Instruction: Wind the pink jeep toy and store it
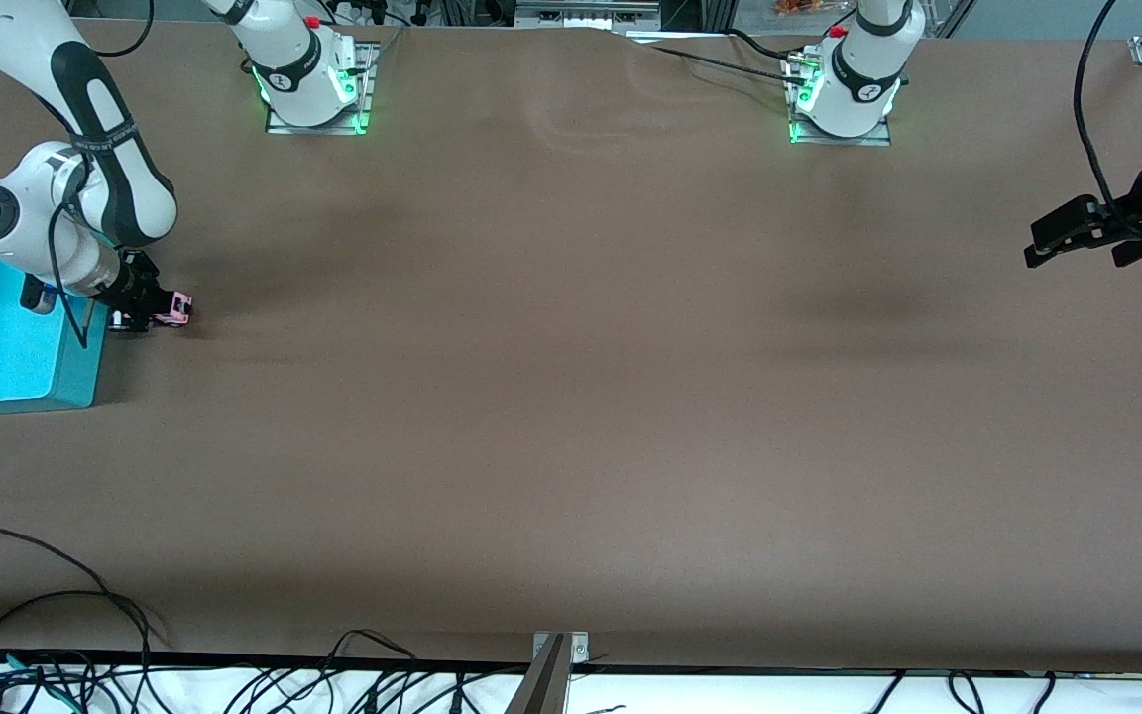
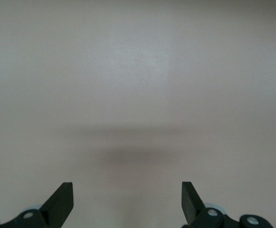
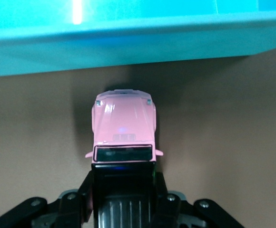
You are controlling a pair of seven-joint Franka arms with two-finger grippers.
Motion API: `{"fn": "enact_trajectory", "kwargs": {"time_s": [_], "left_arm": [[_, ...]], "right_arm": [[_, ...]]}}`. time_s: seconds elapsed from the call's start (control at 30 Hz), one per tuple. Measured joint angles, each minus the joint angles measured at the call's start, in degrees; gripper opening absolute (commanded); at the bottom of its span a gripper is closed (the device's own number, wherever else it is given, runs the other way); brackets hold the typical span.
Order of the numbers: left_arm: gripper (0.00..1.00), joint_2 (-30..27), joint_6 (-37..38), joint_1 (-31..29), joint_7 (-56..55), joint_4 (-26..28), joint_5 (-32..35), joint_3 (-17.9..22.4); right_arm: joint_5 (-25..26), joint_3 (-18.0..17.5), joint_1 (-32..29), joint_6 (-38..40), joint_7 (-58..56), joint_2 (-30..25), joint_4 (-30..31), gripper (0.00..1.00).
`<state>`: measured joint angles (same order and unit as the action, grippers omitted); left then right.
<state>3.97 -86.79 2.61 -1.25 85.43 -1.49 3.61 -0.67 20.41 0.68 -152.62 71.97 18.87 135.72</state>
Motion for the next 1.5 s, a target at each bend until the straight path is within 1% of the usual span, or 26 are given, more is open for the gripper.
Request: {"fn": "enact_trajectory", "kwargs": {"time_s": [0.2,0.3,0.43,0.63,0.73,0.83,0.93,1.03,1.17,1.33,1.5], "left_arm": [[1.00,0.35,-0.01,0.00,0.00,-0.43,0.00,0.02],[1.00,0.36,-0.05,0.00,0.01,-0.62,0.00,0.01],[1.00,0.38,-0.19,0.04,0.07,-1.81,0.00,-0.01],[1.00,0.38,-0.19,0.06,0.11,-3.46,0.00,-0.01],[1.00,0.38,-0.19,0.06,0.15,-3.60,0.00,-0.01],[1.00,0.39,-0.19,0.08,0.19,-3.61,0.00,-0.11],[1.00,0.41,-0.19,0.11,0.24,-3.61,0.00,-0.45],[1.00,0.44,-0.19,0.19,0.24,-3.61,0.00,-0.79],[1.00,0.50,-0.19,0.27,0.24,-3.61,0.00,-0.81],[1.00,0.58,-0.30,0.27,0.24,-3.61,0.00,-0.80],[1.00,0.70,-0.84,0.26,0.24,-3.63,0.00,-0.78]], "right_arm": [[0.00,-0.36,0.31,0.26,3.84,-1.64,-0.94,0.19],[0.00,-0.55,0.39,3.01,4.58,-3.82,-1.88,0.19],[0.00,-0.93,0.40,11.75,4.74,-7.33,-4.89,0.20],[0.00,-1.10,0.37,28.10,4.76,-10.43,-13.58,0.20],[0.00,-1.01,0.21,33.70,4.75,-10.66,-17.85,0.20],[0.00,-0.38,-0.01,36.86,3.99,-10.51,-20.54,0.21],[0.00,1.03,-0.35,37.72,1.43,-10.19,-21.28,0.21],[0.01,3.24,-0.94,37.76,-1.92,-9.45,-21.28,0.21],[0.01,5.38,-2.81,37.54,-7.90,-8.10,-21.46,0.21],[0.01,6.03,-7.05,35.57,-15.47,-5.81,-22.01,0.21],[0.00,6.10,-11.43,30.49,-21.97,-2.73,-22.18,0.21]]}}
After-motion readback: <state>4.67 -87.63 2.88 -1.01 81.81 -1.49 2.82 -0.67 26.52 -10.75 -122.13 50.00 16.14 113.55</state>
